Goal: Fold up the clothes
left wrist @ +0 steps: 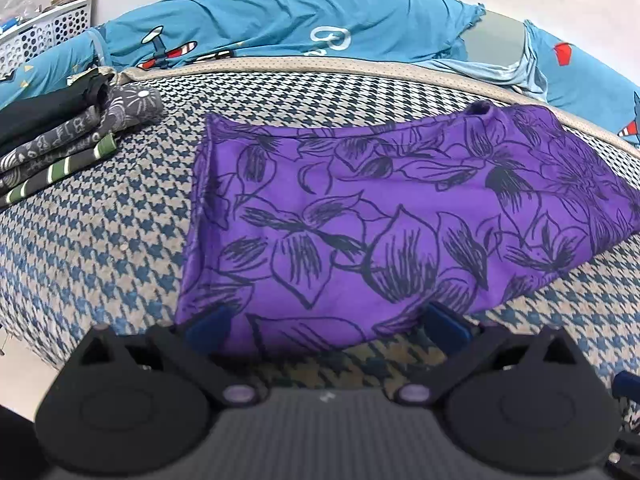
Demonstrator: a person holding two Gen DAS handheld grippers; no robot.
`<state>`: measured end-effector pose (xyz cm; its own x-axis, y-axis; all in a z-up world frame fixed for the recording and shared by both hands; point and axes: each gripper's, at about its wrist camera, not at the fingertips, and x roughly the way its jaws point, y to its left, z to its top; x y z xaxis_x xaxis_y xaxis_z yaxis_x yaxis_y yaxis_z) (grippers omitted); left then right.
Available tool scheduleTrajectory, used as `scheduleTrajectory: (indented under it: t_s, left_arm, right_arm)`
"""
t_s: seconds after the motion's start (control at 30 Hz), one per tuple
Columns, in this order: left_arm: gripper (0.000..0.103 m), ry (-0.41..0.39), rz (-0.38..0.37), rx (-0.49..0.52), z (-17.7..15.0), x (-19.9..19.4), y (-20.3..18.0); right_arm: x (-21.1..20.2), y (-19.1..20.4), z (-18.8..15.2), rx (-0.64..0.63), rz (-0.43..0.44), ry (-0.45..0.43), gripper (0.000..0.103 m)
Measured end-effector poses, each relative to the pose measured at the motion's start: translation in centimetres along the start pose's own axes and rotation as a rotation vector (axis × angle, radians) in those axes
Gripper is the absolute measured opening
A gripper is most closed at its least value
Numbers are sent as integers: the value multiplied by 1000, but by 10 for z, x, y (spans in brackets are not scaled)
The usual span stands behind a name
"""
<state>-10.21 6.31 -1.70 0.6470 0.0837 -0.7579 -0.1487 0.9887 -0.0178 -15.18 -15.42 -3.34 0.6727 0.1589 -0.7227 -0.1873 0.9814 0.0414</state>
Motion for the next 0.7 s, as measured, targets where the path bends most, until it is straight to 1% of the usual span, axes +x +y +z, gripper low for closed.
scheduleTrajectory:
  t_s: [0.17, 0.47, 0.7]
  left_arm:
    - [103, 0, 6, -47, 4, -2, 14]
    - [103, 7, 29, -128, 10, -2, 36]
    - [103, -15, 44, -208, 19, -8, 60]
  right_arm:
    - [-3, 10, 3, -48, 11, -37, 59]
    - [0, 25, 4, -73, 49, -58, 59]
    - [3, 45, 3, -144, 94, -72, 59]
